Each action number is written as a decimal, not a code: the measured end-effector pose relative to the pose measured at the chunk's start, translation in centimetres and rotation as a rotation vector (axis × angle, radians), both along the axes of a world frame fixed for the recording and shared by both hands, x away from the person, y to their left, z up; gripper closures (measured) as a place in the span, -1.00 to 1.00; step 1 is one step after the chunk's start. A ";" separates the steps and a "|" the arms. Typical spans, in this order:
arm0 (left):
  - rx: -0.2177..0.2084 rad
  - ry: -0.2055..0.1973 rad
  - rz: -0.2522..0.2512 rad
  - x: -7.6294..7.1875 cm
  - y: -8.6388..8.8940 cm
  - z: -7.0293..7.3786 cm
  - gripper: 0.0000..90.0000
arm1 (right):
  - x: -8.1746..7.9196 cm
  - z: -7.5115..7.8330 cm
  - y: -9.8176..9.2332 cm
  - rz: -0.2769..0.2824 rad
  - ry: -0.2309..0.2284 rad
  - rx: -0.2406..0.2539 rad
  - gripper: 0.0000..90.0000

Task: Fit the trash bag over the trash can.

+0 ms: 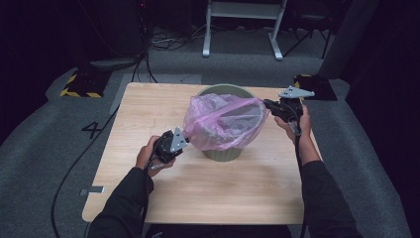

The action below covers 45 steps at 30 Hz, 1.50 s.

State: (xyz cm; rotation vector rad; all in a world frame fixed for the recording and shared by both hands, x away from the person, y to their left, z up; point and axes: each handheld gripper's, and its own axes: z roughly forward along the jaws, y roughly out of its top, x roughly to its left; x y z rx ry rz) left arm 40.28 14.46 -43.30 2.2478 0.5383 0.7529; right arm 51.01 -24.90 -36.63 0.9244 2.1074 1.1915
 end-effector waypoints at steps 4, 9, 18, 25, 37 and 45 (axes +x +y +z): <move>-0.078 0.021 -0.002 -0.2 1.0 0.2 0.52 | 0.0 0.1 -0.1 -0.003 -0.006 0.008 0.94; -0.165 0.053 -0.006 -1.6 1.9 0.8 -0.31 | 0.0 0.4 -0.3 -0.008 -0.016 0.030 0.93; -0.379 0.022 -0.039 -4.0 6.2 4.4 -0.64 | -0.1 1.1 -0.6 -0.017 -0.033 0.040 0.90; -0.504 -0.051 -0.021 -4.0 7.7 8.0 -0.60 | -0.1 1.3 -0.5 -0.015 -0.038 0.036 0.90; -0.340 0.000 -0.066 0.3 2.1 9.5 -0.50 | 0.1 1.6 0.1 -0.004 -0.043 0.023 0.89; -0.330 0.011 -0.009 2.8 2.0 9.1 0.18 | 0.1 1.6 0.3 0.011 -0.043 0.018 0.88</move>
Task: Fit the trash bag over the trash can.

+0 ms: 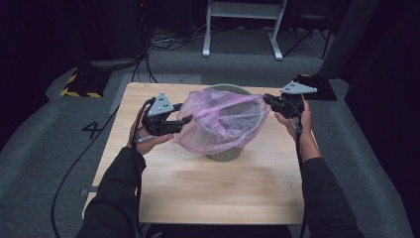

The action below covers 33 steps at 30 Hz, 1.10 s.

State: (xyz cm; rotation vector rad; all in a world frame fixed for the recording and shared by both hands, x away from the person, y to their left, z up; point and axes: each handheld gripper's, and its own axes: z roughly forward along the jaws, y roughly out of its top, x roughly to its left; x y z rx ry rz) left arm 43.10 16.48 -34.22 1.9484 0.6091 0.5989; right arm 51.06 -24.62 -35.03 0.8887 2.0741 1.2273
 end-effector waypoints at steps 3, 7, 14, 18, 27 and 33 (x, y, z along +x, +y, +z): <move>0.018 0.005 -0.014 0.7 -0.1 -0.5 0.49 | 0.1 -0.1 0.1 0.001 0.002 -0.001 0.88; 0.003 -0.018 0.052 1.7 -0.4 -0.8 0.92 | 0.3 -0.4 0.3 0.003 0.007 -0.010 0.90; -0.062 0.064 0.107 4.4 -1.1 -2.2 0.98 | 1.0 -1.4 1.0 0.008 0.039 -0.026 0.92; -0.076 0.095 0.123 5.4 -1.8 -2.9 0.99 | 1.3 -1.9 1.3 0.014 0.052 -0.024 0.97; -0.073 0.121 0.087 5.7 -2.1 -3.4 0.99 | 1.3 -2.4 1.6 0.061 0.063 0.009 1.00; -0.059 0.111 0.011 4.4 -1.7 -3.5 0.99 | 0.5 -2.7 1.2 0.118 0.081 0.062 1.00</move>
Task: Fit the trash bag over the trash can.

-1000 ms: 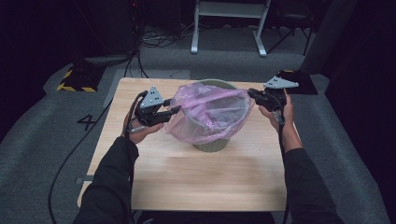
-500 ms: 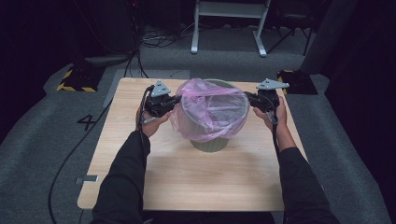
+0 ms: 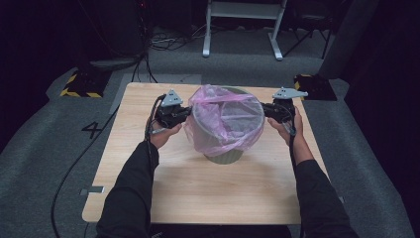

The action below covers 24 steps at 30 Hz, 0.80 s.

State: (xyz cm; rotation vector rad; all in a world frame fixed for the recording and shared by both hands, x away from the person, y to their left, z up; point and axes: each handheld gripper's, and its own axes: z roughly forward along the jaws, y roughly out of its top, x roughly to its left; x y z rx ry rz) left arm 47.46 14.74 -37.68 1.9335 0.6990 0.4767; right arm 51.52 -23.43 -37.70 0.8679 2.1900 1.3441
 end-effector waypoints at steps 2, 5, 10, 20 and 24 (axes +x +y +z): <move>0.016 -0.007 -0.033 -0.6 0.2 0.1 0.99 | -0.5 -0.1 -0.2 0.017 -0.002 -0.004 1.00; 0.037 -0.021 -0.079 -1.6 0.3 0.2 0.99 | -1.3 0.0 -0.4 0.046 -0.008 -0.014 1.00; 0.006 -0.060 -0.041 -2.0 0.5 0.5 0.99 | -2.1 0.2 -0.9 0.023 -0.017 -0.008 1.00; -0.103 -0.076 0.110 -0.8 1.4 1.1 0.92 | -1.2 1.5 -1.5 -0.105 -0.067 0.037 1.00; -0.108 -0.061 0.145 0.1 0.9 0.9 0.94 | -0.8 1.4 -1.2 -0.126 -0.061 0.042 1.00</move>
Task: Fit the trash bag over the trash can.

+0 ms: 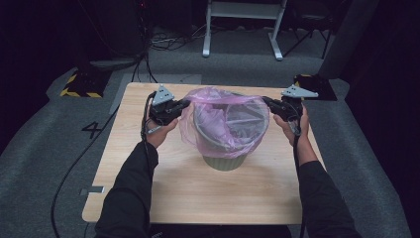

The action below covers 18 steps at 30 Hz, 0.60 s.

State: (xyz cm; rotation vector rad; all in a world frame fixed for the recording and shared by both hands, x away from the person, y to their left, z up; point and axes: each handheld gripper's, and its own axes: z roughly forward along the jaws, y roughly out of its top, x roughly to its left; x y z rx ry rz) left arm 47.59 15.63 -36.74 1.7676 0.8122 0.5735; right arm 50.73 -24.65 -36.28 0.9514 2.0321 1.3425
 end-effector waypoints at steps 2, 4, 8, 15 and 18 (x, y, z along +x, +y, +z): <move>0.011 0.039 0.010 0.7 -0.5 -0.3 0.95 | 0.3 -0.2 0.3 -0.008 0.015 -0.007 1.00; 0.041 0.082 0.005 1.4 -1.2 -0.8 0.94 | 0.6 -0.5 0.5 -0.017 0.042 -0.023 1.00; 0.066 0.131 -0.025 2.0 -2.4 -1.6 0.96 | 1.2 -1.4 0.8 -0.013 0.099 -0.027 1.00; 0.068 0.180 -0.025 2.7 -3.2 -2.4 0.98 | 1.3 -2.6 1.2 -0.010 0.126 -0.026 1.00; 0.056 0.158 0.010 2.7 -3.3 -2.4 0.77 | 1.5 -2.9 1.3 -0.011 0.140 -0.027 1.00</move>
